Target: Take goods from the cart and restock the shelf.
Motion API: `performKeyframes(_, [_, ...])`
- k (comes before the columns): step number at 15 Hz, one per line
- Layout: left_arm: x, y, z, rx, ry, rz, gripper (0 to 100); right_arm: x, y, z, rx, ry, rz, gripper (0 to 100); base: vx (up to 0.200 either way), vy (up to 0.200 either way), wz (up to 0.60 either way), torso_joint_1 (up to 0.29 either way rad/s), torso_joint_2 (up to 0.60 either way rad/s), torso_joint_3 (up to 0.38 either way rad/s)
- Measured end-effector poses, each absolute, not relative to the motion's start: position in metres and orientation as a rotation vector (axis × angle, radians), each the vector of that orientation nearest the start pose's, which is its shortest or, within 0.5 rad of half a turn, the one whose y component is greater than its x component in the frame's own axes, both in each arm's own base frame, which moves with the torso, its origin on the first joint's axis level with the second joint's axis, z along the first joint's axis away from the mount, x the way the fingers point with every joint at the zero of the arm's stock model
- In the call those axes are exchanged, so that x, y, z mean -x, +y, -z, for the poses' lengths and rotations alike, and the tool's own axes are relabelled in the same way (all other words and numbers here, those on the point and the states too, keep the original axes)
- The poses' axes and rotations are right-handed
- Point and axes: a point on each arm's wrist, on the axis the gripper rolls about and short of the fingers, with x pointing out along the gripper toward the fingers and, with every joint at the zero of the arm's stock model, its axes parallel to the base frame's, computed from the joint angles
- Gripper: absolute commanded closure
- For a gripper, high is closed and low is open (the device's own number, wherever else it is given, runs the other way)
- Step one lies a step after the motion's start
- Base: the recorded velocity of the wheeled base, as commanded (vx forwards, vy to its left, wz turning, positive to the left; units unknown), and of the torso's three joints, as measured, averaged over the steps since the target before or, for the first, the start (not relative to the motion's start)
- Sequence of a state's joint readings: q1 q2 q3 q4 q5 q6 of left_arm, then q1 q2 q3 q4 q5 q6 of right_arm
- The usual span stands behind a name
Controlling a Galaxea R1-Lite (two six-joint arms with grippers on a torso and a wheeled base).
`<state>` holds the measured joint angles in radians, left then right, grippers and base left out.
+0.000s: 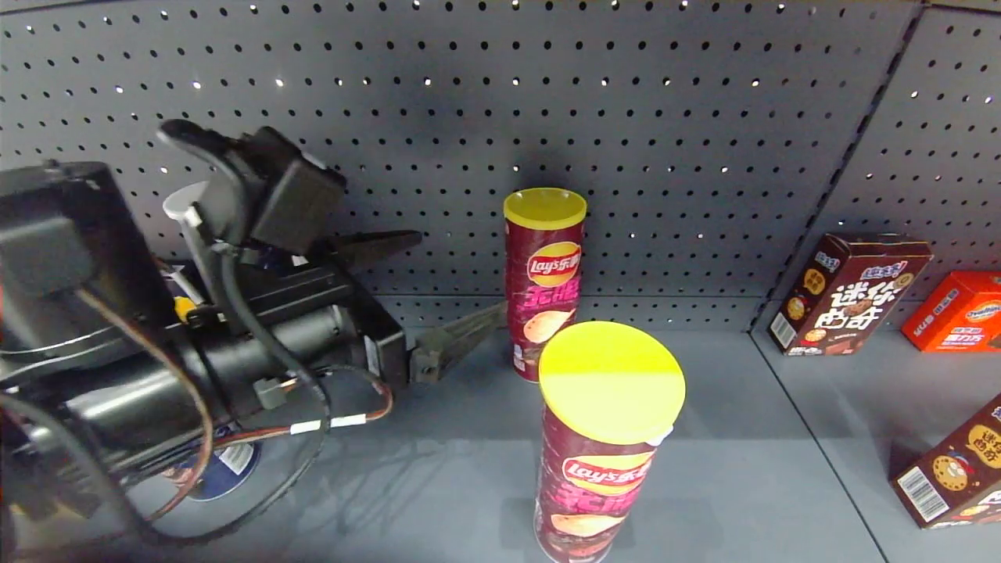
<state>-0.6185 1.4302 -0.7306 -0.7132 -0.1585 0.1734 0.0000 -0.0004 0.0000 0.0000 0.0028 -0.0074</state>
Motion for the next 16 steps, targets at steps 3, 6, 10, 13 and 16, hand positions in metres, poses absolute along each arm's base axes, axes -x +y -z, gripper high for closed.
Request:
performKeyframes(3, [-0.149,-0.121,-0.257,-0.150,-0.122,0.796,0,0.023,0.000,-0.075,0.007,0.000,-0.003,0,0.000,0.000,0.00,0.000,0.00,0.000])
performKeyframes(6, [-0.104,-0.090,-0.264,-0.133,-0.172,0.812,0,0.023,0.000,-0.075,0.007,0.000,-0.003,0,0.000,0.000,0.00,0.000,0.00,0.000])
performKeyframes(10, [-0.044,-0.048,-0.250,-0.117,-0.210,0.906,0,0.023,0.000,-0.075,0.007,0.000,-0.002,0,0.000,0.000,0.00,0.000,0.00,0.000])
performKeyframes(13, [-0.008,-0.014,-0.225,-0.130,-0.163,0.988,0,0.023,0.000,-0.075,0.007,0.000,-0.003,0,0.000,0.000,0.00,0.000,0.00,0.000])
performKeyframes(16, [0.020,0.018,-0.199,-0.134,-0.154,0.974,0,0.023,0.000,-0.075,0.007,0.000,-0.003,0,0.000,0.000,0.00,0.000,0.00,0.000])
